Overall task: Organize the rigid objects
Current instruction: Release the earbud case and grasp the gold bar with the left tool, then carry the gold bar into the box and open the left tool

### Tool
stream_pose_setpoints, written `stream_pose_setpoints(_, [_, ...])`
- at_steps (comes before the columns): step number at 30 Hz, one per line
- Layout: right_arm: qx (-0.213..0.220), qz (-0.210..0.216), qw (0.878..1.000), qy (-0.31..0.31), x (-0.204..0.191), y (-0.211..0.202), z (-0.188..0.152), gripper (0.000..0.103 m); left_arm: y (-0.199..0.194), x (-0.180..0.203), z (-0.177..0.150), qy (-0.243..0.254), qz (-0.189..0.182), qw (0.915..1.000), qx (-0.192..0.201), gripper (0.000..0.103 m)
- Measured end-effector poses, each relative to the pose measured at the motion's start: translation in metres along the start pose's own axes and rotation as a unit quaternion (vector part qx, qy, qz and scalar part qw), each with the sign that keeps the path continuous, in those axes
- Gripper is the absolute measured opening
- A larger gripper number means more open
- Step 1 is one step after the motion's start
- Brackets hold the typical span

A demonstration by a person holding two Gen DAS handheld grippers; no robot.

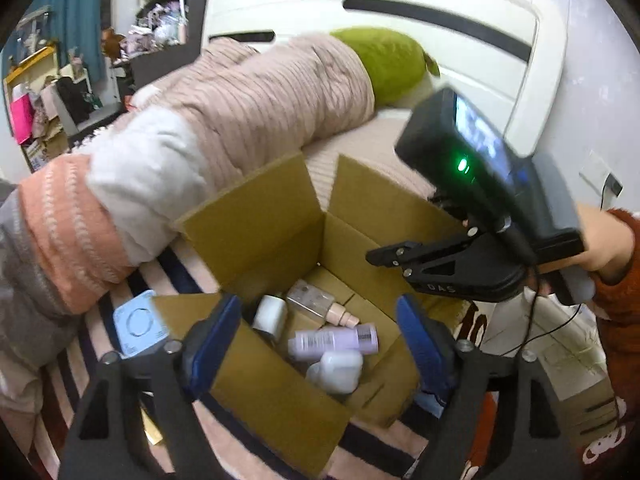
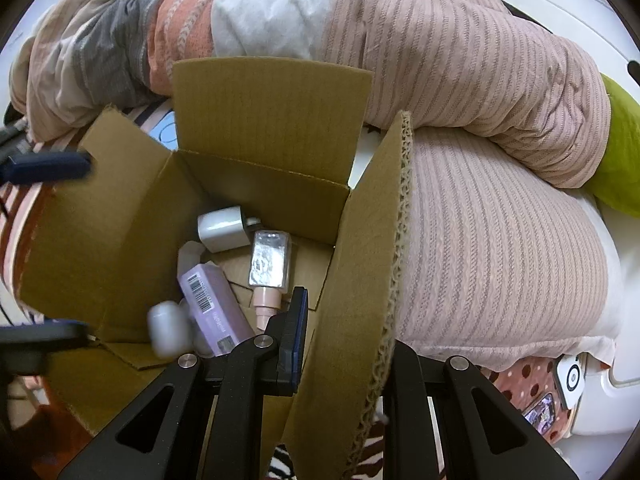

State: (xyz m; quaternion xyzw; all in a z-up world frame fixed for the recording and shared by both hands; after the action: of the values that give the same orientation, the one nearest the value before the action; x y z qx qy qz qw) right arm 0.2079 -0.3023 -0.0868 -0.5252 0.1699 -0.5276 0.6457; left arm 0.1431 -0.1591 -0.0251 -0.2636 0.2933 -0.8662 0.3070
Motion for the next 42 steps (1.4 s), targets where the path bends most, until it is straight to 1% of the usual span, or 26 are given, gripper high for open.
stream_pose_setpoints(4, [-0.002,-0.003,1.0,0.001,0.001,0.0,0.002,0.012,-0.042,-0.013,-0.014,-0.008,0.021,0.9989,0.041,0.084])
stream_pose_setpoints(7, [-0.003,-0.002,1.0,0.002,0.001,0.001,0.002,0.012,-0.073,-0.035,-0.033,-0.021,0.059,0.9961,0.061,0.085])
stream_pose_setpoints(9, [-0.004,-0.003,1.0,0.002,0.002,0.002,0.002,0.012,-0.087,-0.056,-0.05,-0.041,0.086,0.9933,0.065,0.086])
stream_pose_setpoints(11, [-0.004,-0.004,1.0,0.002,0.0,0.002,0.002,0.012,-0.093,-0.083,-0.075,-0.066,0.118,0.9891,0.058,0.086])
stream_pose_setpoints(14, [-0.004,-0.005,1.0,0.001,-0.001,0.002,0.002,0.012,-0.083,-0.122,-0.117,-0.11,0.146,0.9826,0.031,0.086])
stream_pose_setpoints(15, [-0.005,-0.005,1.0,0.001,-0.001,0.002,0.002,0.012,-0.077,-0.132,-0.128,-0.125,0.149,0.9806,0.021,0.086])
stream_pose_setpoints(16, [-0.005,-0.004,1.0,0.002,-0.001,0.002,0.002,0.012,-0.069,-0.144,-0.142,-0.149,0.148,0.9776,0.012,0.086])
stream_pose_setpoints(18, [-0.006,-0.004,1.0,0.002,-0.001,0.002,0.002,0.012,-0.054,-0.162,-0.163,-0.186,0.132,0.9736,0.006,0.086])
stream_pose_setpoints(20, [-0.007,-0.003,1.0,0.001,-0.001,0.002,0.003,0.012,-0.041,-0.169,-0.175,-0.2,0.128,0.9714,0.007,0.086])
stream_pose_setpoints(23, [-0.006,-0.003,1.0,0.001,-0.001,0.003,0.003,0.012,-0.018,-0.174,-0.178,-0.201,0.142,0.9692,0.001,0.086])
stream_pose_setpoints(24, [-0.006,-0.003,1.0,0.001,-0.001,0.003,0.003,0.012,-0.013,-0.177,-0.179,-0.205,0.147,0.9676,0.0,0.086])
stream_pose_setpoints(26, [-0.007,-0.001,1.0,0.001,0.0,0.004,0.002,0.012,0.0,-0.186,-0.177,-0.228,0.156,0.961,0.004,0.085])
stream_pose_setpoints(28, [-0.008,0.0,1.0,0.001,-0.001,0.004,0.002,0.012,0.009,-0.192,-0.171,-0.239,0.165,0.9566,0.021,0.077])
stream_pose_setpoints(29, [-0.008,0.0,1.0,0.001,0.0,0.004,0.002,0.012,0.011,-0.193,-0.168,-0.24,0.174,0.9548,0.025,0.066])
stream_pose_setpoints(30, [-0.008,0.001,1.0,0.001,0.0,0.004,0.002,0.012,0.014,-0.194,-0.165,-0.239,0.188,0.9524,0.024,0.05])
stream_pose_setpoints(31, [-0.008,-0.001,1.0,0.0,0.0,0.005,0.002,0.012,0.017,-0.197,-0.164,-0.237,0.202,0.9498,0.022,0.041])
stream_pose_setpoints(32, [-0.008,-0.001,1.0,0.0,0.0,0.005,0.002,0.012,0.018,-0.198,-0.164,-0.236,0.205,0.9496,0.024,0.023])
stream_pose_setpoints(33, [-0.009,-0.001,1.0,0.0,0.0,0.006,0.002,0.012,0.018,-0.199,-0.164,-0.239,0.203,0.9493,0.026,0.02])
stream_pose_setpoints(34, [-0.008,-0.001,1.0,0.001,0.0,0.006,0.001,0.012,0.016,-0.199,-0.165,-0.242,0.202,0.9486,0.029,0.019])
stream_pose_setpoints(36, [-0.008,-0.001,1.0,0.0,-0.001,0.007,0.001,0.012,0.011,-0.197,-0.168,-0.235,0.202,0.9503,0.029,0.016])
stream_pose_setpoints(40, [-0.006,-0.001,1.0,0.001,-0.001,0.007,0.001,0.012,-0.003,-0.187,-0.172,-0.224,0.194,0.9546,0.031,0.015])
stream_pose_setpoints(42, [-0.006,-0.001,1.0,0.002,0.0,0.006,0.001,0.012,-0.011,-0.182,-0.172,-0.215,0.199,0.9557,0.034,0.015])
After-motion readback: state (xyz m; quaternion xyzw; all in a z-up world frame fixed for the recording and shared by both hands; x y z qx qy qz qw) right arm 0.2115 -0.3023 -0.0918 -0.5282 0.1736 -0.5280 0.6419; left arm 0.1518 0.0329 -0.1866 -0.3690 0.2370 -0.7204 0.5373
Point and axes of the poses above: each gripper's, at about its wrist camera, not at the fingertips, and y roughly the way its jaws point, x to its right, z to its top, the point moved 1 cm from there along y, roughly the way its jaws point, and after that the axes turned 15 degrees about -z, right-handed, at the moved point
